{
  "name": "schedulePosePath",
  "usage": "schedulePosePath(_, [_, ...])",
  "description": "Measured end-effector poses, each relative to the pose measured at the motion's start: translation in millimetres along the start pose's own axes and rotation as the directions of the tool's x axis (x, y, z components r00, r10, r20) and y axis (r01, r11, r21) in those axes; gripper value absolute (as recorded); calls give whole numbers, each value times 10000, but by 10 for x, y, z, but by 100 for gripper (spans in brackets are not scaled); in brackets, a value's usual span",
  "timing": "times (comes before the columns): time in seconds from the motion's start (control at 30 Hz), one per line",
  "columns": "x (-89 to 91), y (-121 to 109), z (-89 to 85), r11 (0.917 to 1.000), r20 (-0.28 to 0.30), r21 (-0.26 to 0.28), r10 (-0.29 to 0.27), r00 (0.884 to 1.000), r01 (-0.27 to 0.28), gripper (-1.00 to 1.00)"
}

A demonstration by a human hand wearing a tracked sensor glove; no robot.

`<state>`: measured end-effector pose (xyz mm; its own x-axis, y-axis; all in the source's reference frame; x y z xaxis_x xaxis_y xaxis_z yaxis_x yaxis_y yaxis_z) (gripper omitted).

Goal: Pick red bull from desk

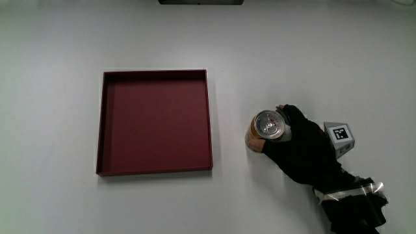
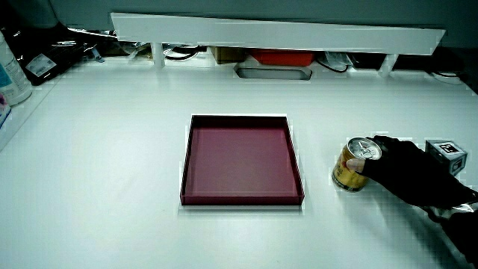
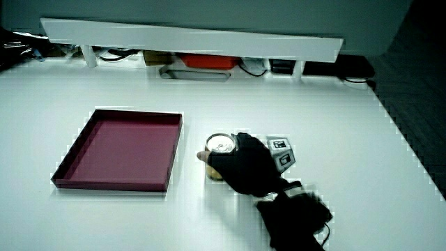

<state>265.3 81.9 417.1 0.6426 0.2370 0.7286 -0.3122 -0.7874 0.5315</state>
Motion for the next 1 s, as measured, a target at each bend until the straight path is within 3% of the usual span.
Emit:
schedulePosePath(0.17, [79, 149, -7, 9979, -193, -35, -645, 9977, 645, 0])
schedulePosePath(0.27, [101, 262, -28, 9997, -686, -15, -244, 9973, 243, 0])
schedulePosePath(0.3, [147, 303, -32, 9981, -407, -103, -610, 9973, 606, 0])
schedulePosePath(0.33, [125, 334, -42, 9952, -832, -223, -967, 9918, 951, 0])
schedulePosePath(0.4, [191, 437, -70, 9986, -925, -200, -502, 9944, 485, 0])
schedulePosePath(0.5, [229, 551, -110, 9987, -1799, -324, -457, 9826, 406, 0])
schedulePosePath(0.57, [261, 620, -128, 9990, -1720, -296, -380, 9844, 334, 0])
schedulePosePath(0.73, [285, 763, -172, 9977, -2282, -284, -657, 9714, 608, 0])
schedulePosePath(0.77, [332, 808, -183, 9980, -2182, -285, -615, 9740, 566, 0])
schedulePosePath(0.83, [357, 871, -204, 9976, -2782, -393, -657, 9583, 570, 0])
schedulePosePath(1.0, [383, 1009, -244, 9970, -3081, -414, -747, 9484, 651, 0])
